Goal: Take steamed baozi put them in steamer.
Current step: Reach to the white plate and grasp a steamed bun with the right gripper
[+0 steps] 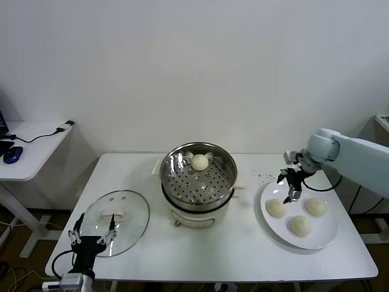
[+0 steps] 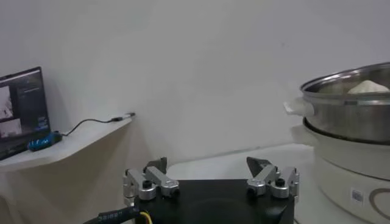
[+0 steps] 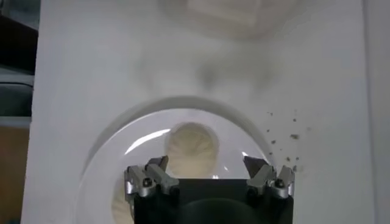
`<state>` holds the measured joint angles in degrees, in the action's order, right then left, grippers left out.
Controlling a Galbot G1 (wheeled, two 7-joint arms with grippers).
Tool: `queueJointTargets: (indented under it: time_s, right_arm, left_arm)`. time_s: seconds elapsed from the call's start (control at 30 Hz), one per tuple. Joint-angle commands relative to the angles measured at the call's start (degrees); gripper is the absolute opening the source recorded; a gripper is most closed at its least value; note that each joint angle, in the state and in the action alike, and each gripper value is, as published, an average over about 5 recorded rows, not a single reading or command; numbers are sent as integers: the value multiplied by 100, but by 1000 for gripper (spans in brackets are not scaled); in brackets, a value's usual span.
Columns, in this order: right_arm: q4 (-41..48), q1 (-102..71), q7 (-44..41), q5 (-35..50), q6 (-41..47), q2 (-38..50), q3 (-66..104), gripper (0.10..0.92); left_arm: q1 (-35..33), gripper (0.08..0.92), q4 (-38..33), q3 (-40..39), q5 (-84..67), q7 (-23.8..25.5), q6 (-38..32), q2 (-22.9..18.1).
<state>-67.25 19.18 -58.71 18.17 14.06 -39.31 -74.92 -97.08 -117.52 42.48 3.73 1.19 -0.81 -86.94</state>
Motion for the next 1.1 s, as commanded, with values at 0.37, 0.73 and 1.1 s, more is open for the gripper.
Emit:
queueJointTargets:
  time_s: [0.37, 0.73, 1.1]
  right_arm:
    - [755, -1113, 53, -548, 133, -480, 804, 823]
    - [985, -1185, -22, -668, 85, -636, 952, 807]
    - [896, -1046, -67, -548, 47, -573, 906, 632]
  left_arm:
    - [-15, 823, 62, 7, 23, -4, -8, -22]
    - [-20, 823, 84, 4, 45, -4, -16, -22]
    - [-40, 823, 58, 9, 48, -7, -15, -27]
